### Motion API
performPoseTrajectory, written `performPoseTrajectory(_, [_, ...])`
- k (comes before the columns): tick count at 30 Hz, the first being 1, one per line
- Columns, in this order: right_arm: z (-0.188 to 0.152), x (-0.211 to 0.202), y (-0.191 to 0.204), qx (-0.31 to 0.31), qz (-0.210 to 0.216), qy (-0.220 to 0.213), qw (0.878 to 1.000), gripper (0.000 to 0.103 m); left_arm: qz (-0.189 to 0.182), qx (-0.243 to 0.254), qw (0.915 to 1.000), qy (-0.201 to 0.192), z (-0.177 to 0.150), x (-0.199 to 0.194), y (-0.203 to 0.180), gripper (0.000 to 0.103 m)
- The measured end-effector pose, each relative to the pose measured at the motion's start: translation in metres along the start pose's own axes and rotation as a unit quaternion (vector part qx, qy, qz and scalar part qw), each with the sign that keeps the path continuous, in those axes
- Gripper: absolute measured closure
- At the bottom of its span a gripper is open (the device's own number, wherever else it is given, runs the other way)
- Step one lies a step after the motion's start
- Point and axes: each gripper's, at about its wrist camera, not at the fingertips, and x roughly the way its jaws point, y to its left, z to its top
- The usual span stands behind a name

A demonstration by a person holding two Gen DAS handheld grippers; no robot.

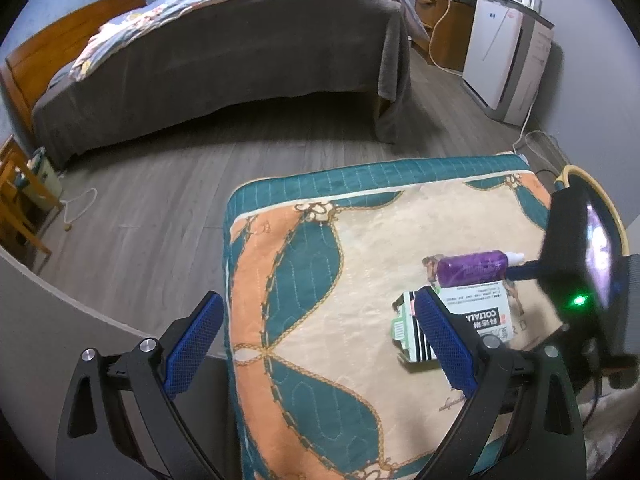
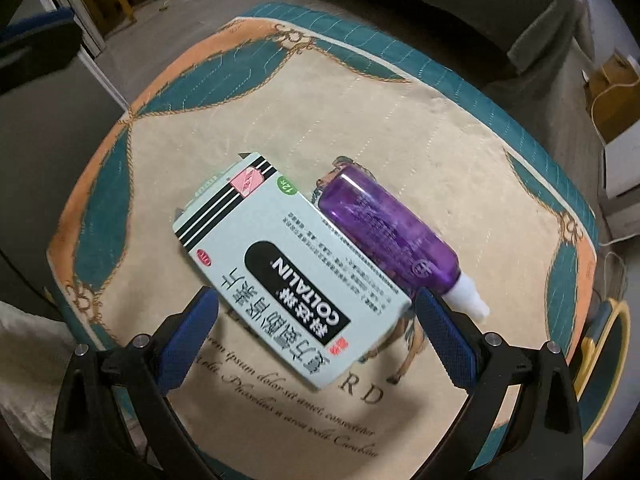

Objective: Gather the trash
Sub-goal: 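Grasp the white COLTALIN medicine box with the right gripper and lift it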

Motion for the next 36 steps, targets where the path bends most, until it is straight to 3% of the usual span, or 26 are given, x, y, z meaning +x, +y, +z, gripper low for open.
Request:
performPoseTrajectory(8, [0.012,0.016,0.013,-0.035,0.011,0.008,0.999,0.006,-0.005,-0.004,1.0000,0.004,0.001,0.002,0.002,0.008])
performPoseTrajectory(12, [0.008,0.030,0.018,-0.052,0.019,0.031,0.998,0.006,-0.005,-0.009,0.9999,0.010,0.002,0.004,0.004,0.008])
performPoseTrajectory(16, [0.005,0.026,0.014,-0.051,0.031,0.024,0.998,0.023,-0.004,-0.021,0.9996,0.020,0.003,0.006,0.006,0.008])
performPoseTrajectory(18, [0.001,0.020,0.012,-0.048,0.021,0.026,0.998,0.025,-0.007,-0.027,0.9994,0.022,0.003,0.005,0.005,0.008])
performPoseTrajectory(24, [-0.026,-0.027,-0.012,-0.003,0.027,0.007,1.000,0.029,-0.018,-0.019,0.9995,0.019,0.008,0.005,-0.009,0.008])
performPoseTrajectory(28, [-0.048,-0.070,-0.044,0.033,0.007,-0.015,0.999,0.030,-0.036,-0.008,0.9990,0.025,0.016,0.016,-0.032,0.008])
performPoseTrajectory(33, [-0.076,-0.100,-0.100,0.107,-0.053,-0.026,0.993,0.030,-0.065,0.059,0.9953,0.041,0.019,0.040,-0.081,0.008])
performPoseTrajectory(36, [-0.088,-0.103,-0.129,0.163,-0.055,-0.043,0.984,0.030,-0.078,0.101,0.9905,0.052,0.020,0.055,-0.107,0.008])
